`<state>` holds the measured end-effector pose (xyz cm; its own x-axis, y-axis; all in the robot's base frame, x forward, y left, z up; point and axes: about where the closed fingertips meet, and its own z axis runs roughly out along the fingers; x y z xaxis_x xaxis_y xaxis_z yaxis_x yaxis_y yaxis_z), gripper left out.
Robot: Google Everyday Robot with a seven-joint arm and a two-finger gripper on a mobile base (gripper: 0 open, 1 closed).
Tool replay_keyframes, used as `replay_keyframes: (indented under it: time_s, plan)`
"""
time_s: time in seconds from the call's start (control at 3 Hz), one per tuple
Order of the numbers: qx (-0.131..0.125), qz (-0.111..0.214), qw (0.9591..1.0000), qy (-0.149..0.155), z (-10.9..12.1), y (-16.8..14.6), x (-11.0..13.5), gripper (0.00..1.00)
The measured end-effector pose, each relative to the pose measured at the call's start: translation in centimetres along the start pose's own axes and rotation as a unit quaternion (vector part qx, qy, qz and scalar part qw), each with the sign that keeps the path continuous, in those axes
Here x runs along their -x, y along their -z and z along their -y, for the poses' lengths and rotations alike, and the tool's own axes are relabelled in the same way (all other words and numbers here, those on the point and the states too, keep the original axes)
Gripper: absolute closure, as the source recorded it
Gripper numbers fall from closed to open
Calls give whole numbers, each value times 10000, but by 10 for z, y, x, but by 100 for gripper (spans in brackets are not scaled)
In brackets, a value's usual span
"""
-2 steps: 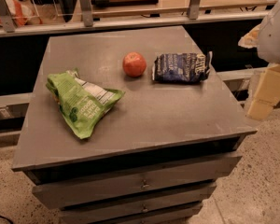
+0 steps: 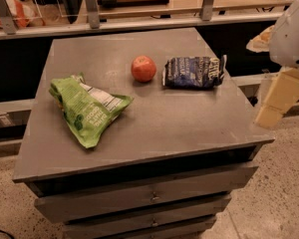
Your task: Pick green rice chip bag
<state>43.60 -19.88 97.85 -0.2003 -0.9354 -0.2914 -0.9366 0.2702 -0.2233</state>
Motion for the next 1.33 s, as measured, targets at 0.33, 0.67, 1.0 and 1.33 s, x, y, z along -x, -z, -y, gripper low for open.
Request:
replay_keyframes:
  time_s: [0.33, 0.67, 1.0, 1.33]
  plan:
    - [203, 941, 9951, -237, -13, -13, 24, 0]
    - [277, 1824, 9810, -599, -32, -27, 57, 0]
    - [268, 2514, 9643, -783, -43, -44, 98, 0]
    - [145, 2915, 9531, -798, -43, -64, 148, 0]
